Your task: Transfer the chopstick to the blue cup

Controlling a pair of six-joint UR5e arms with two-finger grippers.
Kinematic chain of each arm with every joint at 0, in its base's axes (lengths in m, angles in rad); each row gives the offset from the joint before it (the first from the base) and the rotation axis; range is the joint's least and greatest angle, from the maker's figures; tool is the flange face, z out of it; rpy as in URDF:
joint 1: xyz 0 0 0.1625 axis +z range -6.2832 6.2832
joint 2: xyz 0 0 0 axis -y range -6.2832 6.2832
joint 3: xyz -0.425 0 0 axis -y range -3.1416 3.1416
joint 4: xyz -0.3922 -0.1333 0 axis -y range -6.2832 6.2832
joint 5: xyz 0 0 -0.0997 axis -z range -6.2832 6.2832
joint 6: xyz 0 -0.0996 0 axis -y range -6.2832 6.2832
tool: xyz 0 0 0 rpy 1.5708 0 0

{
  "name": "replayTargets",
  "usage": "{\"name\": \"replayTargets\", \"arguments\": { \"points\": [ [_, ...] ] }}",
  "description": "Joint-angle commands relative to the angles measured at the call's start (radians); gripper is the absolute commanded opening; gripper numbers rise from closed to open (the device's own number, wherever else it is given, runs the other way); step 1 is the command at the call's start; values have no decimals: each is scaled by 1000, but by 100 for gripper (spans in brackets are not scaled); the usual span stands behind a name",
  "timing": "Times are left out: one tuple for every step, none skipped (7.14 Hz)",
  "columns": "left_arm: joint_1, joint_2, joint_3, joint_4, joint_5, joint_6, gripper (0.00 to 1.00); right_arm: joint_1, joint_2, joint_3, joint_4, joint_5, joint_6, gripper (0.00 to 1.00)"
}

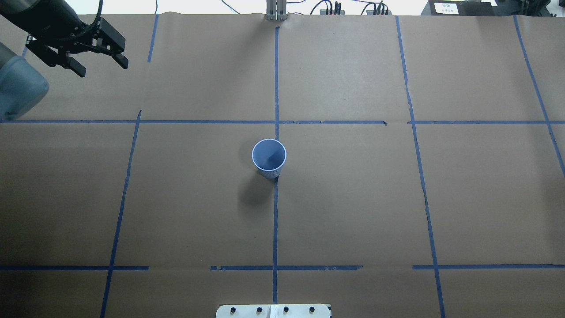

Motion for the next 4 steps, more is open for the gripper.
{"name": "replayTargets", "arguments": {
  "points": [
    [-2,7,1,-1,0,10,100,-35,115,104,-235,-2,7,0],
    [-8,18,1,-1,2,13,100,-86,193,144,-335,3,21,0],
    [-18,25,1,-1,9,26,100,-175,247,192,-383,10,105,0],
    [-44,41,7,2,12,149,100,-284,263,271,-380,20,285,0]
  ]
}}
